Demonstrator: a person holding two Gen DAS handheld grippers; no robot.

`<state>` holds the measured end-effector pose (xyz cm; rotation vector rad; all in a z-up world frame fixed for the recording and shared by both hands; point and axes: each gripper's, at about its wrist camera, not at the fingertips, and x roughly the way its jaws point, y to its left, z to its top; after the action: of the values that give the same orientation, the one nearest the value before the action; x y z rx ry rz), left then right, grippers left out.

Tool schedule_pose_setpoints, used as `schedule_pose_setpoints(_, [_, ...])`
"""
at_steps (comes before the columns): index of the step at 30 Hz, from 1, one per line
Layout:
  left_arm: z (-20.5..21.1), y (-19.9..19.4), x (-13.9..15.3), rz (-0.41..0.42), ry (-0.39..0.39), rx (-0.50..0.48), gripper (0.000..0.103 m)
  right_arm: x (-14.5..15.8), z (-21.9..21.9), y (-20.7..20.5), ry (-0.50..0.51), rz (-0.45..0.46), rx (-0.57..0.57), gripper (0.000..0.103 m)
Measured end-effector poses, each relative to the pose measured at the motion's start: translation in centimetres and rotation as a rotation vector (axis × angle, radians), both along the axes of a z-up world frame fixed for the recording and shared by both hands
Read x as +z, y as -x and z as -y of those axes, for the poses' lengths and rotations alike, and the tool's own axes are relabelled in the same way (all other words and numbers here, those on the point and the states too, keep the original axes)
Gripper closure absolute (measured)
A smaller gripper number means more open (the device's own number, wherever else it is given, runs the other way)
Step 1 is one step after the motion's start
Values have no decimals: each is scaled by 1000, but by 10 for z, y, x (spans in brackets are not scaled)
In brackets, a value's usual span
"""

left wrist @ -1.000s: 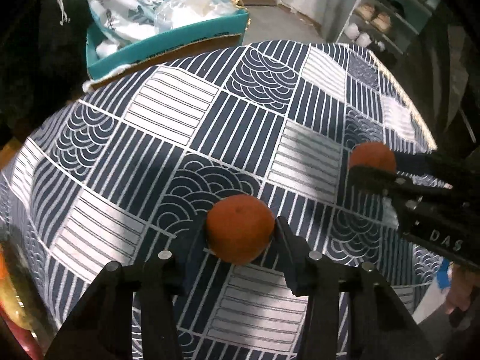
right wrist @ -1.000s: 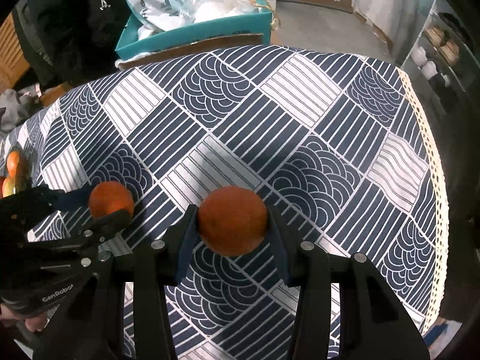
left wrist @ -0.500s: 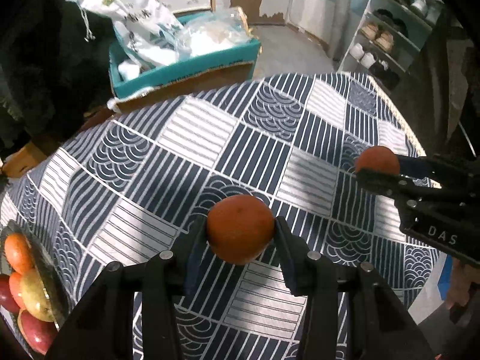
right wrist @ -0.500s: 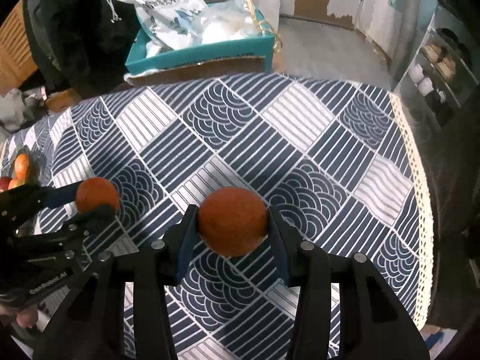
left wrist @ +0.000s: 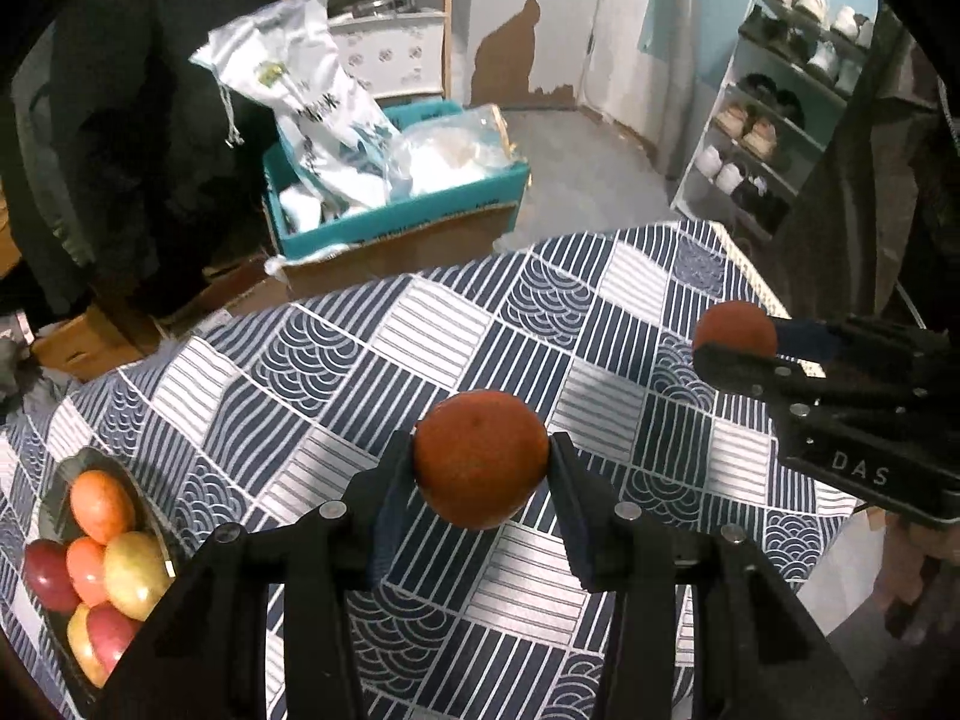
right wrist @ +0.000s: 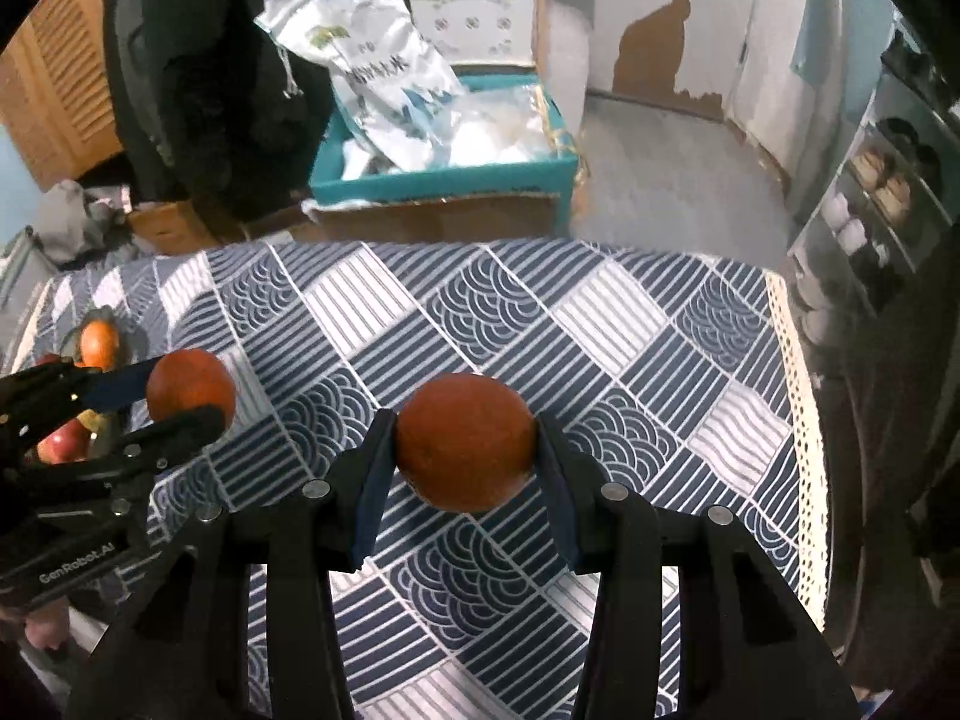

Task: Organize fruits
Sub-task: 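Lift and carry both tangerines toward the glass bowl with both tools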

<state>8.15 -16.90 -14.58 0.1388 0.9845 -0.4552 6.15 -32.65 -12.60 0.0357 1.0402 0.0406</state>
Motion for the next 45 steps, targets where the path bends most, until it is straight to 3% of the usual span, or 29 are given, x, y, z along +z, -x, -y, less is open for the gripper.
schedule_pose_setpoints(10, [-23, 19, 45, 64, 54, 18, 57, 42, -21, 11, 7, 98, 66, 58])
schedule_pose_setpoints(23, [-59, 37, 78, 120, 87, 55, 57, 81, -56, 18, -13, 189, 149, 58])
schedule_pose_setpoints(45, [-136, 43, 92, 145, 111, 184, 57, 97, -137, 6, -56, 196, 322, 58])
